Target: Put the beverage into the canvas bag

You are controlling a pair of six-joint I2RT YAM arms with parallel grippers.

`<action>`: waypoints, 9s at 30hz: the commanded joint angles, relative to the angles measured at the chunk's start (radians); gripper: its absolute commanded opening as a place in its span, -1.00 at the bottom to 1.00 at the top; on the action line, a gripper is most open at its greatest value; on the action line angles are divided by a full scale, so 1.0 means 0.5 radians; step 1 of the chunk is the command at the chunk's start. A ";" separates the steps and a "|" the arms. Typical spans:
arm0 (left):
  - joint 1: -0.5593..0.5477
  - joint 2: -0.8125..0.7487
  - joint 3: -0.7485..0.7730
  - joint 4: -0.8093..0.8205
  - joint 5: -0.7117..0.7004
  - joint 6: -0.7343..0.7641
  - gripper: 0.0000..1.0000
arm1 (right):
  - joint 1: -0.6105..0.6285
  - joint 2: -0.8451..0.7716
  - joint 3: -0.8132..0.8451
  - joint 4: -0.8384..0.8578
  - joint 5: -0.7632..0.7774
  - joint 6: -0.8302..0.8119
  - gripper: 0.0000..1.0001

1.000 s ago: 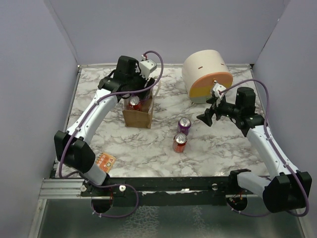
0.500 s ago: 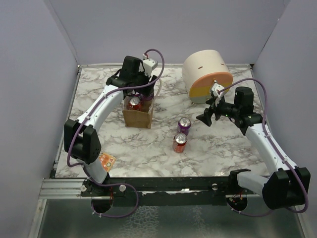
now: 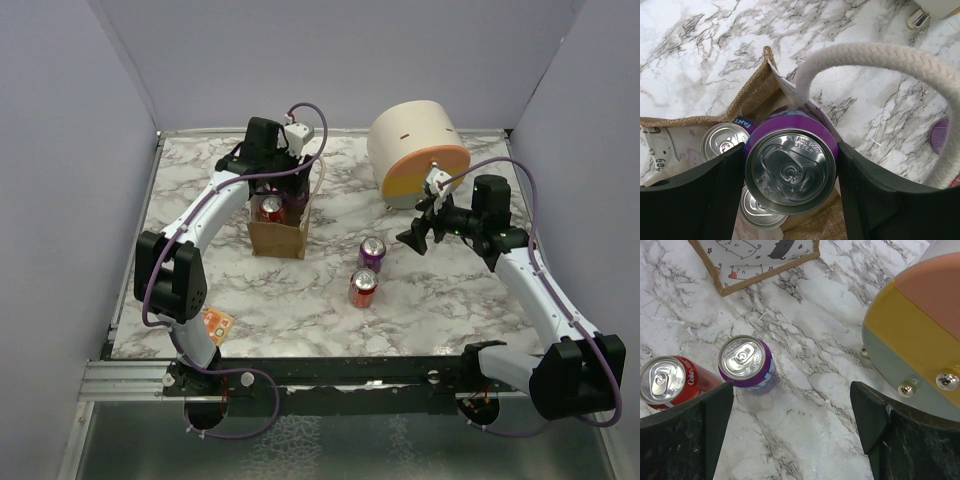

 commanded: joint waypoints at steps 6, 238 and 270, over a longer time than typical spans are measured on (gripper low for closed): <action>-0.003 0.011 -0.001 0.149 0.189 0.126 -1.00 | -0.014 0.002 0.018 0.015 0.026 -0.035 0.99; -0.355 -0.511 0.714 -1.147 0.471 1.003 -0.99 | -0.232 0.026 -0.087 0.125 0.003 -0.015 0.99; -0.062 -0.278 0.092 -0.525 0.249 0.508 -1.00 | -0.232 0.013 -0.086 0.115 0.002 -0.035 0.99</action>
